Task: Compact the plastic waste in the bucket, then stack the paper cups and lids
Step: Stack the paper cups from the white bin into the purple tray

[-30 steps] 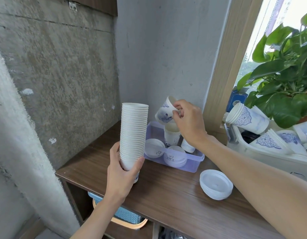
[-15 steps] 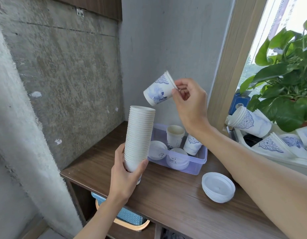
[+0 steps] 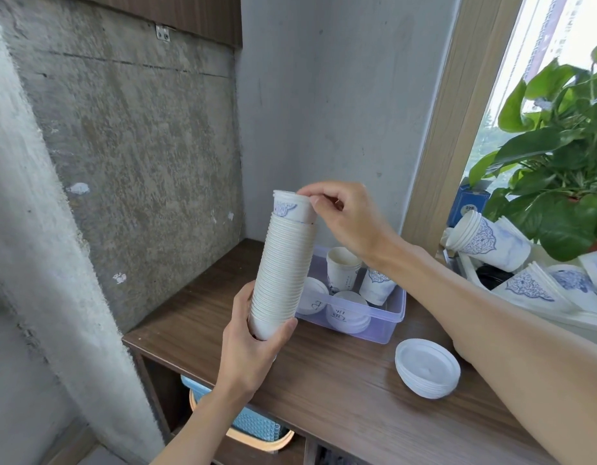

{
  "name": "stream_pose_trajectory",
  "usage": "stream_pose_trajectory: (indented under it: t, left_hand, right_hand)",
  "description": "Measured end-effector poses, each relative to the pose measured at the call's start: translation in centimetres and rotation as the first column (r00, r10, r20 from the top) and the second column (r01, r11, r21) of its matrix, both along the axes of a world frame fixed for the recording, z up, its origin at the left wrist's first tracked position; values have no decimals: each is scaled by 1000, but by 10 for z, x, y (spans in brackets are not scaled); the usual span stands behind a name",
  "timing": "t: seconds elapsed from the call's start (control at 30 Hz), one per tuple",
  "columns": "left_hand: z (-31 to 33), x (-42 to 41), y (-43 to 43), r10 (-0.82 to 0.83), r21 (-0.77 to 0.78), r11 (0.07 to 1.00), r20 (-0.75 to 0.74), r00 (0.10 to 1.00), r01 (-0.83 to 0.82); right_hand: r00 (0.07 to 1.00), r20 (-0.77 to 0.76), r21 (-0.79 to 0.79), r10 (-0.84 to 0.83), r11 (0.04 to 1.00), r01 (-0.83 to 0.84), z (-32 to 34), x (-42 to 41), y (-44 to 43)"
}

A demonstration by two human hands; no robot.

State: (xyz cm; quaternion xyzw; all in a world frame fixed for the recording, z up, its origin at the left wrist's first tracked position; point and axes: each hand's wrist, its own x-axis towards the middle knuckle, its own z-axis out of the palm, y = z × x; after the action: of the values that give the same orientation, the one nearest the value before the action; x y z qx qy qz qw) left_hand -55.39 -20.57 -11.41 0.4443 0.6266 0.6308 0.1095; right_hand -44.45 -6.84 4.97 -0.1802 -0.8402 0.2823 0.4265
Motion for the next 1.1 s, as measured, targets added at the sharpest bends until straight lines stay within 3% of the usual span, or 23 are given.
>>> stream_pose_trajectory:
  t: [0.13,0.2,0.3,0.37,0.43,0.5,0.63,0.8,0.97,1.1]
  left_hand:
    - [1,1,0,9,13,1000,39,999,-10]
    - [2,2,0,2,12,1000,36,999,-2]
    - [3,2,1,19,25,999,59,998,-20]
    - [4,4,1,29,26,999,74,997,-31]
    - [4,4,1,29,32,999,98,995,-32]
    - [3,4,2,33,35,999,105,994,-37]
    - [1,3,3,50,33,998,108,993,-54]
    - [3,3,3,74,17,997,118,990,-76]
    - [0,1,3,69,9,997,119,990,-71]
    - [0,1,3,58,10,998,109,992,-60]
  right_hand:
    - [978,182,-95,104,992,-88,-11,0,-3]
    - [990,117,-104,77,992,-65,-17,0,-3]
    - [995,-14,-183,-102,978,98,-30,-3,11]
    - [973,182,-157,-139,973,168,-45,-1,28]
    - [877,468,-90,-107,982,168,-62,2,39]
    - [773,633,-97,-53,984,146,-76,1,44]
    - [711,703,-143,-21,975,170,-96,-16,58]
    - [556,831,-99,-5,983,157,-108,-29,69]
    - [602,798,-134,-17,970,205,-115,-35,73]
    - [697,700,-64,-156,958,279,-119,-34,72]
